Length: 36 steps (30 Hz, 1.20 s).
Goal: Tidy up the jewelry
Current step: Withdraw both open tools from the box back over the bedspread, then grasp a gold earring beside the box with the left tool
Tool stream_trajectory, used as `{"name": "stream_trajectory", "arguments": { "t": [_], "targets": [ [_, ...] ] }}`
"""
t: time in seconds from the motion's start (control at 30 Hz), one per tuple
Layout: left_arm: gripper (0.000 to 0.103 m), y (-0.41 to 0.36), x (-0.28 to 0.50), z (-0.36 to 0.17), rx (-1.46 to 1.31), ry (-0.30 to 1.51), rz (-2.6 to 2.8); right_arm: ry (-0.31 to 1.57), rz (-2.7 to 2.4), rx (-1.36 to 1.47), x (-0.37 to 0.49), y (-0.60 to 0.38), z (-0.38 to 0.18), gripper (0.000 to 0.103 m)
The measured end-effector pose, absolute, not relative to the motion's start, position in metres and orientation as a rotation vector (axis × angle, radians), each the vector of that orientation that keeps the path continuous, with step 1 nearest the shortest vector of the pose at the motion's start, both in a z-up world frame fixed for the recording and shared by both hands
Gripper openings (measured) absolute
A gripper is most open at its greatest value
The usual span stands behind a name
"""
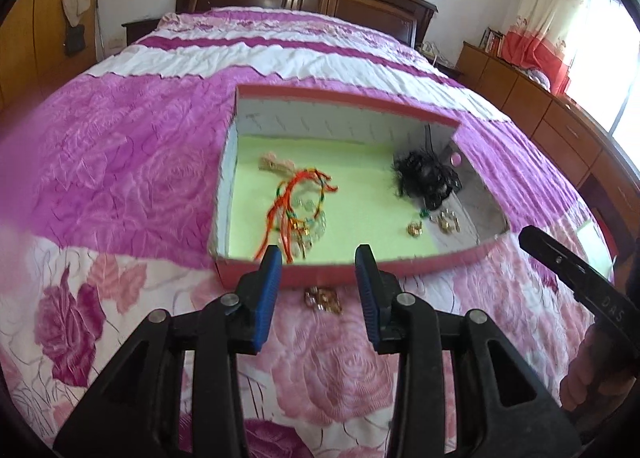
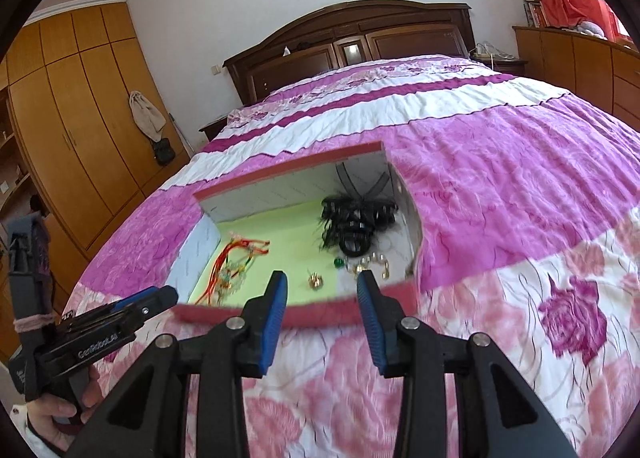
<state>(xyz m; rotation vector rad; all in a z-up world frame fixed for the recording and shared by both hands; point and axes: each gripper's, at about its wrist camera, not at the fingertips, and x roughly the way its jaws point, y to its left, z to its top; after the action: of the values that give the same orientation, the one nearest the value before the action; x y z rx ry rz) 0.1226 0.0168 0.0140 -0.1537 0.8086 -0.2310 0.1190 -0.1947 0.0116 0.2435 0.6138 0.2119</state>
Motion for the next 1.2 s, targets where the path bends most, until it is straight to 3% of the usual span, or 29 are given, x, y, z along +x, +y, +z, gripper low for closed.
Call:
{"name": "stream_trajectory", "arguments": {
  "t": [0.9,0.97,1.03,1.2],
  "targets": [
    [0.029,-0.011,0.138,-0.046,-0.102,0.95,-0.245,0.716,0.205,0.311,0.103,-0.214,-0.031,0.039],
    [0.023,-0.011,0.139,-0.048,-0.103,0.947,-0.237,0.719,0.209,0.314,0.103,-0.214,-0.033,0.039],
    [0.01,-0.009,0.14,-0.049,-0.101,0.946,-0.225,0.723,0.212,0.316,0.104,-0.215,-0.035,0.039],
    [0.004,-0.002,0.138,-0.048,-0.14,0.946,-0.23,0.725,0.212,0.317,0.104,-0.215,-0.036,0.039]
  ]
}}
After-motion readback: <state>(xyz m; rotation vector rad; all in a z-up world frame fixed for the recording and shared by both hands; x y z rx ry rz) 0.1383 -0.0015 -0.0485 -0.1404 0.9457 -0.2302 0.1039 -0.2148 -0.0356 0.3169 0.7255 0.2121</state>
